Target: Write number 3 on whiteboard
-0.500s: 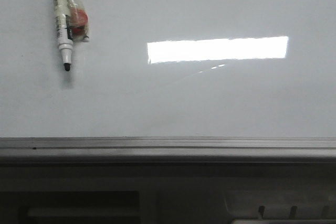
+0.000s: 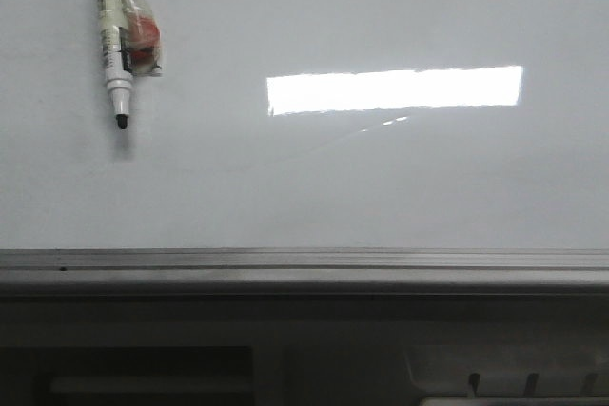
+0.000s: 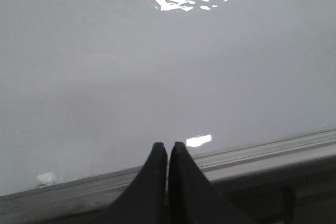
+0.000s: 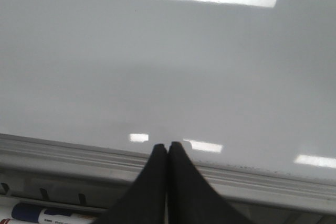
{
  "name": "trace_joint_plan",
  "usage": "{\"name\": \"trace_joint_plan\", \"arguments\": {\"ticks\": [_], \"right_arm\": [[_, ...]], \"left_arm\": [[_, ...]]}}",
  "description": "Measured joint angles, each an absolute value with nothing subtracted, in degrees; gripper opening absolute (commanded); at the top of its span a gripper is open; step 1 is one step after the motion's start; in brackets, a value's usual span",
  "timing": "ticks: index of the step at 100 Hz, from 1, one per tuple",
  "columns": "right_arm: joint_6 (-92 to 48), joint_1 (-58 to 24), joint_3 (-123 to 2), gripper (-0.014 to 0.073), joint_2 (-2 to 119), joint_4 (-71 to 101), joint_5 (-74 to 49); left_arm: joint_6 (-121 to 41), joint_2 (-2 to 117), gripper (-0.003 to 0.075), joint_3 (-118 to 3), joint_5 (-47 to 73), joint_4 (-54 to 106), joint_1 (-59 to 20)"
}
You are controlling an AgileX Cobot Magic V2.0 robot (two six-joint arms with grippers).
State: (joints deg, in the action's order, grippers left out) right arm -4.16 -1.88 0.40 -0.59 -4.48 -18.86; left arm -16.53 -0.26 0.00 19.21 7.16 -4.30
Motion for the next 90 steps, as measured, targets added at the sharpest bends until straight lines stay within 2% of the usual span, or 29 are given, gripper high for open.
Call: {"name": "trace_joint_plan", "arguments": {"ticks": [30,48,71,90], "right_arm": [[-4.16,-1.88,0.4,-0.0061,-0.59,-4.48,-18.86],[-4.16,-1.88,0.4,-0.0061,-0.59,-7.54,-17.7],[-4.16,-1.88,0.4,-0.0061,-0.59,-3.48,-1.72],[-4.16,-1.88,0.4,-0.0061,-0.59,8.86,5.76]], "left_arm": [[-16.64,-0.26,-0.002,0.06,19.08,3.75,-4.3],[-16.64,-0.26,-0.002,0.06,14.58,-0.93,-4.3],[-16.64,-0.26,-0.002,0.06,11.02,-0.5,-4.3],[-16.64,-0.26,-0.0021,0.06,4.59,14.48,-4.3]]}}
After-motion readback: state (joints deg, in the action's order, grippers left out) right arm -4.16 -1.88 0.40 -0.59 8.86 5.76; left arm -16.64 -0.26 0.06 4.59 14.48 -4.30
